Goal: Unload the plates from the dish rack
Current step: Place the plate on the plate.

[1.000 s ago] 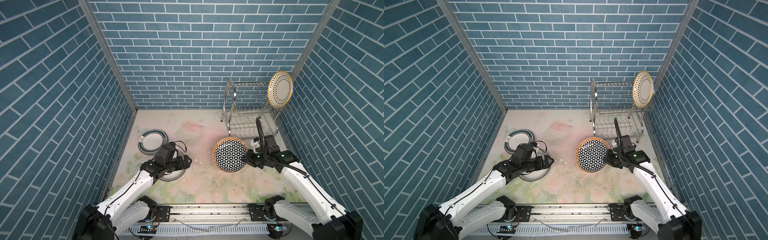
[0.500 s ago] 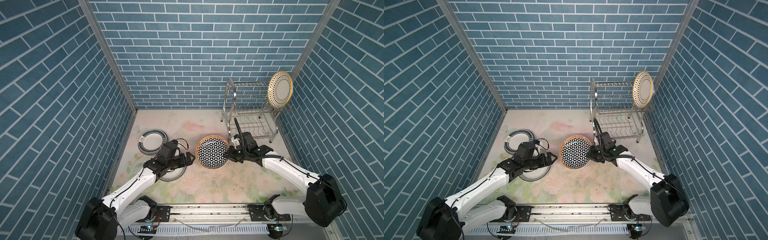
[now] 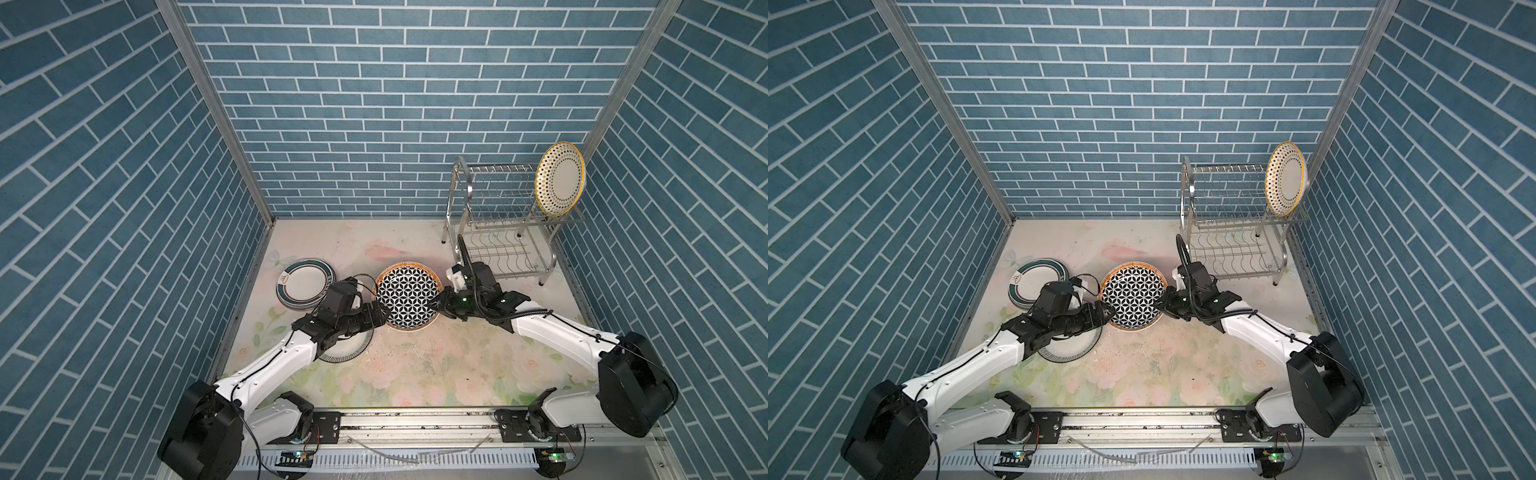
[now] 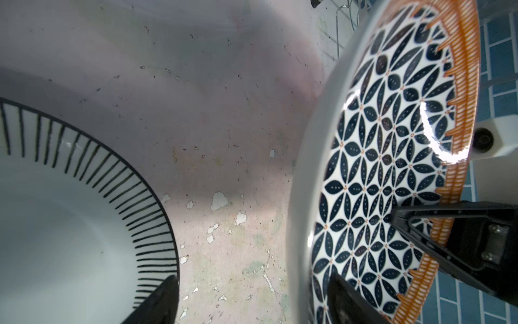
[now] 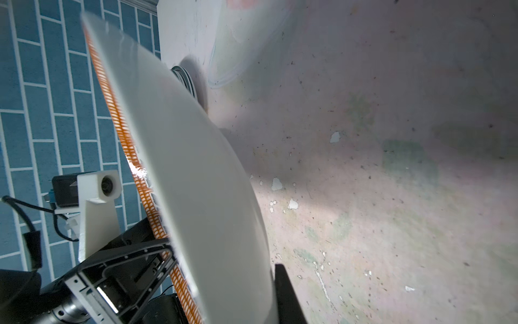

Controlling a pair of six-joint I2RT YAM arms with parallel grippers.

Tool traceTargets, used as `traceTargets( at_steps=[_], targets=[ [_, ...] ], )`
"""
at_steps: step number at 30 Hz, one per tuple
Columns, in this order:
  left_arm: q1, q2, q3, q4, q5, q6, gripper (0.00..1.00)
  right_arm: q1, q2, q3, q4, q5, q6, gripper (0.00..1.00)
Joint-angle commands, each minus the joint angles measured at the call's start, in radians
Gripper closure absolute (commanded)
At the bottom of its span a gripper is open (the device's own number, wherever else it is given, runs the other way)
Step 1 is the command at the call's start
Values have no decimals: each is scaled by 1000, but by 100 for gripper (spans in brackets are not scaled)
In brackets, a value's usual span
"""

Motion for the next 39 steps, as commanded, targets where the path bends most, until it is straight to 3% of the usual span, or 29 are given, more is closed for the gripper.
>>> traceTargets(
  at_steps=[1, 24, 30, 35, 39],
  targets=[
    [24, -26, 4, 18, 6, -2, 26, 13, 3, 30, 171, -72, 49, 100],
    [67, -17, 4, 30, 33, -9, 71, 77, 50, 64, 219, -82, 32, 100],
    [68, -20, 9, 14, 31, -8, 77, 79, 58, 70, 229, -80, 27, 100],
    [71, -12, 24, -20, 25, -2, 95, 80, 66, 75, 243, -83, 26, 100],
    [72, -10, 23, -19, 32, -2, 96, 81, 75, 88, 242, -88, 18, 100]
  ],
)
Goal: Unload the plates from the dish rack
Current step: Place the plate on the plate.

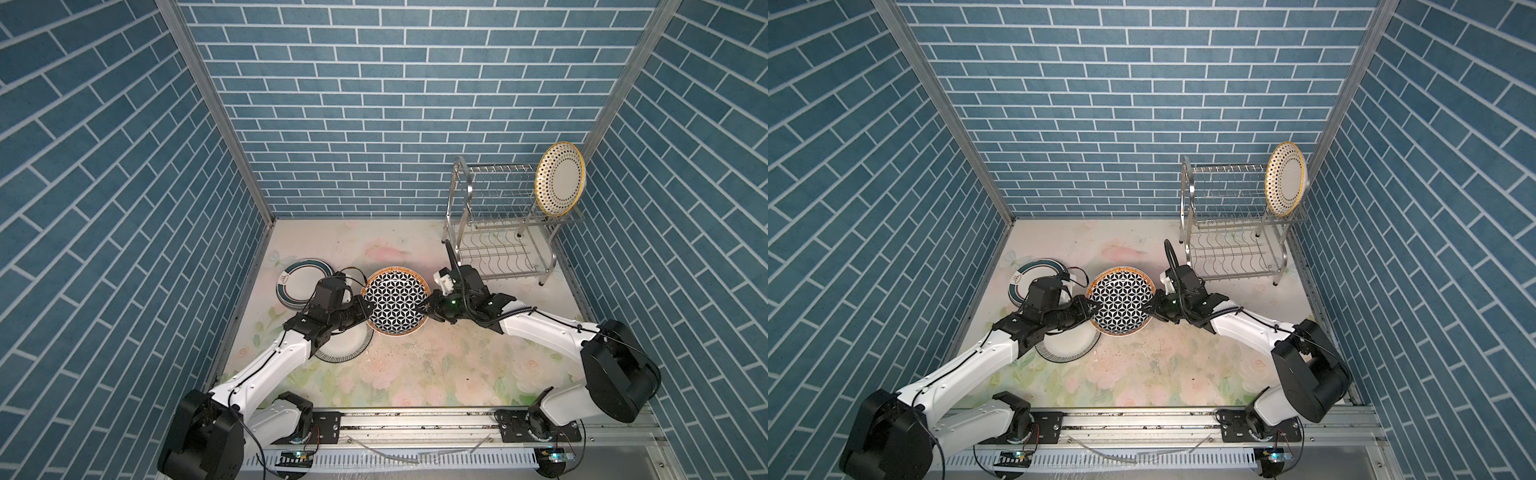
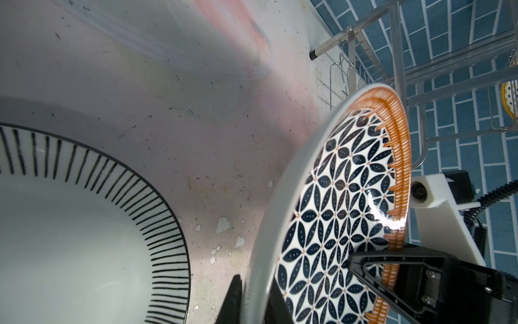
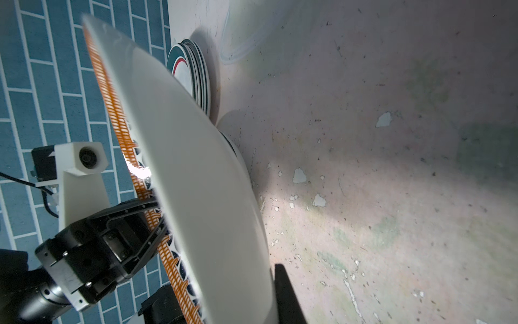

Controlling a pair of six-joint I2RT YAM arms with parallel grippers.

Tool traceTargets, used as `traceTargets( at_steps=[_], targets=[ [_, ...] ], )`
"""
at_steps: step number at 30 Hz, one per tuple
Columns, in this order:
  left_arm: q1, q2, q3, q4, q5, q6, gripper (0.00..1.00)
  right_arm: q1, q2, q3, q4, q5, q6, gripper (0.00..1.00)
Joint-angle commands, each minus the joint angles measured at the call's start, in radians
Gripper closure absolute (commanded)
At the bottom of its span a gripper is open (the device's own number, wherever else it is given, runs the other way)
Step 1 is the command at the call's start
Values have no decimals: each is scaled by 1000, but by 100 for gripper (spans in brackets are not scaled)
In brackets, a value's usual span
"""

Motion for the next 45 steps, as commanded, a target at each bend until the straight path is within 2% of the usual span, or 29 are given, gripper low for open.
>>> traceTargets(
  at_steps=[1, 4, 10, 13, 16, 20, 26, 34, 41, 45],
  targets=[
    [-11, 14, 18, -39, 11, 42, 97, 20, -4, 92, 141, -52, -22, 100],
    [-9, 16, 24, -53, 8, 49, 100, 23, -3, 107, 129, -56, -35, 98],
    [-3, 11, 39, -90, 7, 64, 100, 27, 2, 138, 99, -61, -56, 77],
    [12, -1, 46, -109, 10, 70, 100, 26, 2, 154, 79, -57, -66, 70],
    [26, -20, 46, -124, 12, 75, 100, 26, 2, 166, 70, -54, -72, 68],
    [51, -42, 50, -154, 17, 82, 100, 23, 6, 179, 49, -51, -77, 61],
    [155, -100, 50, -207, 76, 103, 100, 12, -6, 195, -26, -14, -104, 55],
    [286, -171, 96, -320, 143, 140, 100, -5, -2, 187, -74, 9, -120, 55],
    [475, -232, 70, -362, 247, 163, 100, -40, -44, 227, -250, 24, -227, 54],
    [554, -265, 35, -377, 277, 161, 100, -60, -71, 268, -362, 46, -296, 54]
  ],
)
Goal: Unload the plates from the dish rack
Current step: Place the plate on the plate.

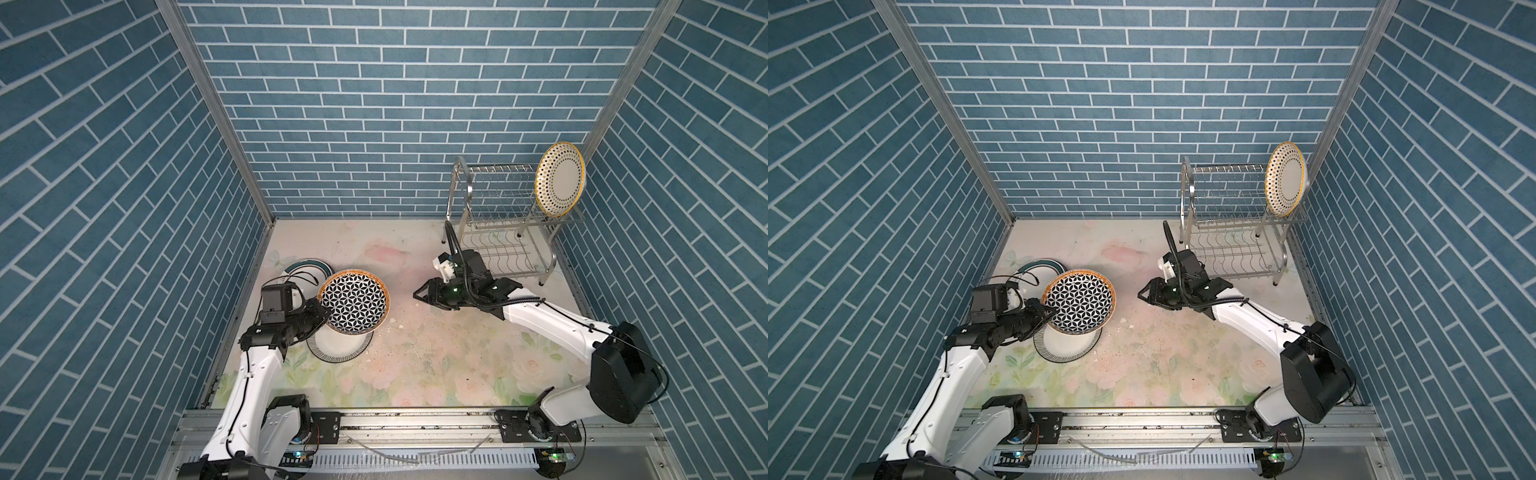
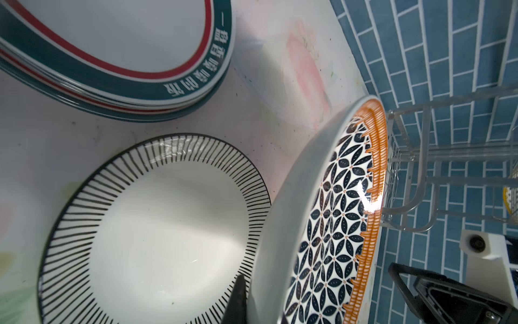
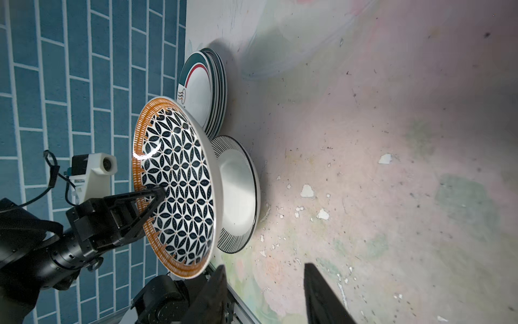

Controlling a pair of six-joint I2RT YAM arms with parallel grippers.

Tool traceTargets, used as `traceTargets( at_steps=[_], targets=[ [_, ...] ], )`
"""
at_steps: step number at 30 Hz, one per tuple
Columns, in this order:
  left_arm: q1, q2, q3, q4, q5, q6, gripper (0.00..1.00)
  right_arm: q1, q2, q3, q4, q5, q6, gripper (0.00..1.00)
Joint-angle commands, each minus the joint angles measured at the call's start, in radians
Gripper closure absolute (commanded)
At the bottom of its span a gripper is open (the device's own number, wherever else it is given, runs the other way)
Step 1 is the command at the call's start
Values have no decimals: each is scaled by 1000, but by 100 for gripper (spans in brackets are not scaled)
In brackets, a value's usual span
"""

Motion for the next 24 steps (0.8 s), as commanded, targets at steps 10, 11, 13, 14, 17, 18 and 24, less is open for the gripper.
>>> traceTargets(
  at_steps=[10, 11, 13, 14, 17, 18, 24],
  targets=[
    [87, -132, -89, 37, 74, -50, 100, -57, -104, 71, -193, 45, -150, 54],
    [88, -139, -91, 31, 70, -51, 100, -60, -112, 63, -192, 44, -151, 54],
    [87, -149, -99, 14, 63, -49, 100, -63, -122, 48, -189, 41, -152, 53],
    [88, -154, -105, 6, 57, -49, 100, -65, -126, 40, -187, 39, -152, 53],
    [88, -164, -127, 0, 45, -52, 100, -67, -136, 17, -173, 31, -149, 53],
    [88, -163, -134, -1, 43, -53, 100, -67, -136, 11, -167, 26, -148, 53],
    [88, -156, -175, 24, 31, -61, 100, -69, -139, -4, -149, 5, -148, 53]
  ],
)
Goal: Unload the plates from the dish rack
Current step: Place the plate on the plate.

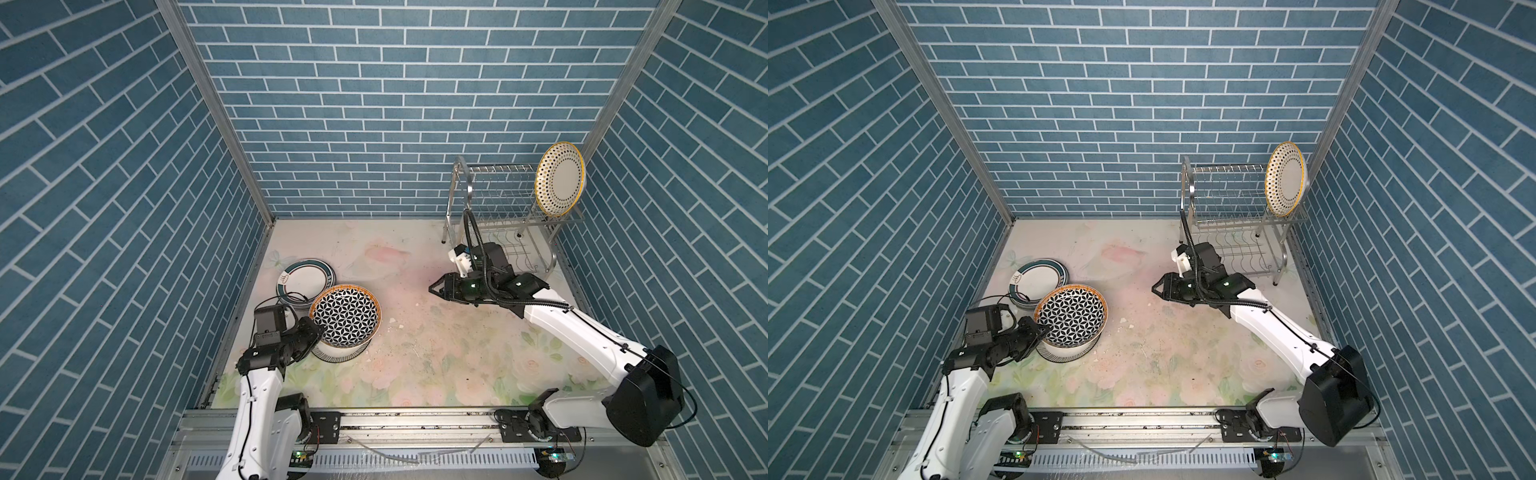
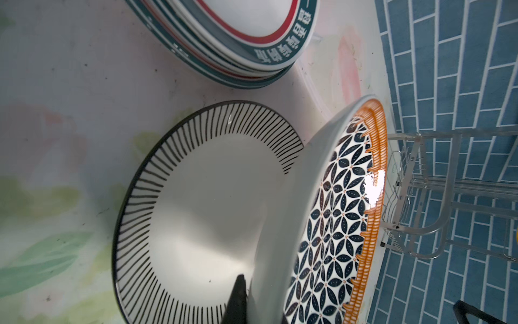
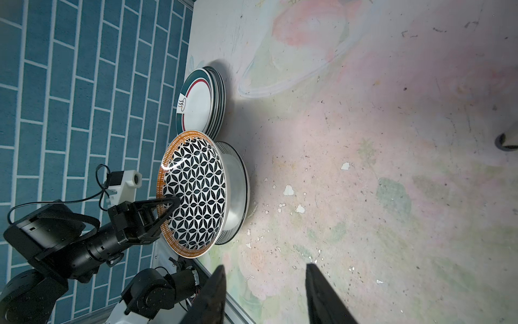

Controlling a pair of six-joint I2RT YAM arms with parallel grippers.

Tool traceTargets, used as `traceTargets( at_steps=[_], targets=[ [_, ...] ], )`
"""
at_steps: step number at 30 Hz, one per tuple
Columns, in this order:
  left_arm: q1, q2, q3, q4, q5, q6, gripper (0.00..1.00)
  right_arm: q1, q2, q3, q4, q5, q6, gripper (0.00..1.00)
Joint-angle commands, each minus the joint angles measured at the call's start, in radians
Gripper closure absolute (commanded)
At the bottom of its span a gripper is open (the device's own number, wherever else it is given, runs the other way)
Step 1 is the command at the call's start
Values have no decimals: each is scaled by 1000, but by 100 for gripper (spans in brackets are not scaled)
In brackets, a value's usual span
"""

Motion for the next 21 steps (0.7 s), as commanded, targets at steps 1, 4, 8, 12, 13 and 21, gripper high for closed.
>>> traceTargets(
  at_steps=[1, 4, 8, 12, 13, 21],
  targets=[
    [7, -12, -1, 74, 36, -12, 100, -5, -21, -31, 10, -18, -32, 53],
    [10, -8, -13, 79, 34, -9, 100, -4, -18, -31, 15, -23, -31, 53],
    [18, -2, -24, 83, 33, -2, 100, -4, -13, -32, 20, -28, -31, 53],
    [21, 11, -35, 98, 31, -5, 100, -4, -13, -40, 29, -33, -31, 53],
    [21, 11, -42, 102, 31, -8, 100, -4, -13, -43, 33, -36, -31, 53],
    [21, -3, -60, 90, 19, -23, 100, -4, -38, -48, 38, -44, -28, 53]
  ],
)
